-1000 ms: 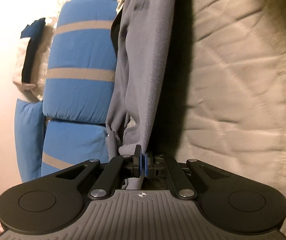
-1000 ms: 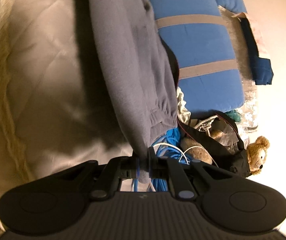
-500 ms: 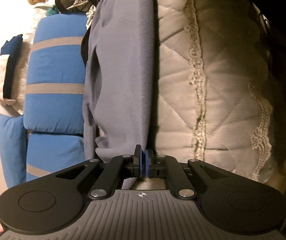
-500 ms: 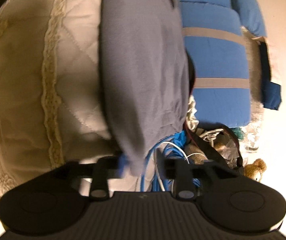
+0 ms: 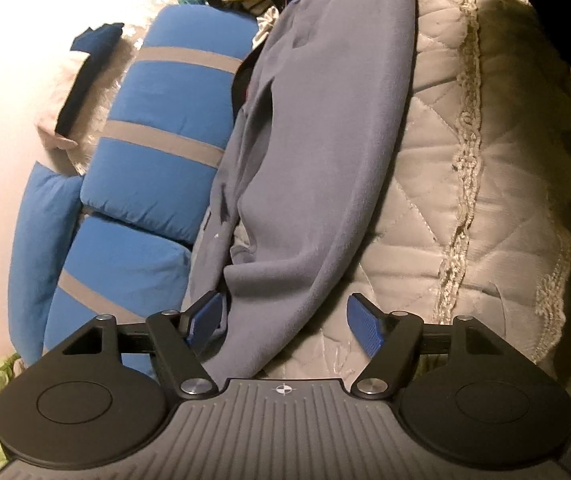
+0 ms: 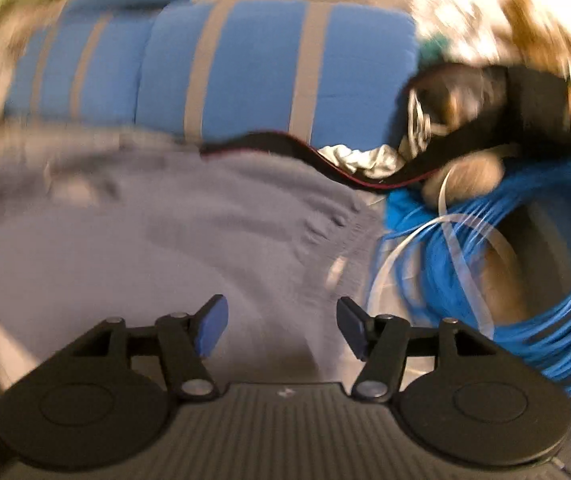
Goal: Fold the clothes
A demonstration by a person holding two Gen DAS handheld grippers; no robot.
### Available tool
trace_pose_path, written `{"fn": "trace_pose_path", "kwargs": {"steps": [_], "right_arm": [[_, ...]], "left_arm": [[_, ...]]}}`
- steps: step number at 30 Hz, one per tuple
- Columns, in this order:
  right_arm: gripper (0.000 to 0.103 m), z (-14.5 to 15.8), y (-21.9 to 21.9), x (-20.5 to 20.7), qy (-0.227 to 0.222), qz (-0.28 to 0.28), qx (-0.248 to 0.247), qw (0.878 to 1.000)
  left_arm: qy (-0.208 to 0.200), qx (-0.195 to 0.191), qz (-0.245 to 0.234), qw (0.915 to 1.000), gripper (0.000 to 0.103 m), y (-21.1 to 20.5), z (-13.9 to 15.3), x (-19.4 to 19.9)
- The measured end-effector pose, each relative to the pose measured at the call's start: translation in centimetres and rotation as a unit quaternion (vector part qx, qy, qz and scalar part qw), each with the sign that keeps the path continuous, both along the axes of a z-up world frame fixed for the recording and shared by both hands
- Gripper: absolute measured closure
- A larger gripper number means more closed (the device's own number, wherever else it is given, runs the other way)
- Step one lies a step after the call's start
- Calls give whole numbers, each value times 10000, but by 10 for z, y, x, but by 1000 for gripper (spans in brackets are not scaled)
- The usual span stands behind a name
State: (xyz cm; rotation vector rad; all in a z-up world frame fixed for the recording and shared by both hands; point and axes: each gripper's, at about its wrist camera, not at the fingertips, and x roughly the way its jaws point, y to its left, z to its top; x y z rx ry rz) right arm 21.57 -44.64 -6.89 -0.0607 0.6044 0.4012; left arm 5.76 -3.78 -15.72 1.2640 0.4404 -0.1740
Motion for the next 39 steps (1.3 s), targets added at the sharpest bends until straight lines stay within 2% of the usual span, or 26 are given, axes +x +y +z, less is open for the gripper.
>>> {"fn": "trace_pose_path", "kwargs": {"steps": [3,5,13,16,17,18,21,27,35,39], "right_arm": [[28,2,1,20,22,-199,249,9995],[28,-3,4,33,49,-320,139,9994],[38,-41,-11,91,720,-1005,471,9912],[61,-50,-10,98,818,-990,561,9901],[76,-52,-10,99,864,-967,590,9898],[85,-54,-10,100,932,-930,670,9890],[93,-53,-14,98,852,-1012,797,9880],[97,-46,-28,98,799,-1312,1045,9826],[98,-47,-41,101,770,-1702,958,9777],[98,-51,-39,104,839,-1758,755,9779]], "left_arm": [[-27,-56,24,10000,35,1,0,-1],[-57,-75,22,10000,35,1,0,-2],[-120,-185,35,9998,35,3,0,-2],[-145,-248,63,9996,35,5,2,-2],[-152,-264,76,9995,35,5,3,-2],[-159,-284,91,9994,35,6,3,-2],[-160,-343,138,9992,35,8,5,-1],[-193,-425,192,9987,35,10,7,0],[-279,-486,199,9982,35,12,12,-2],[-340,-551,203,9977,35,14,16,-6]]}}
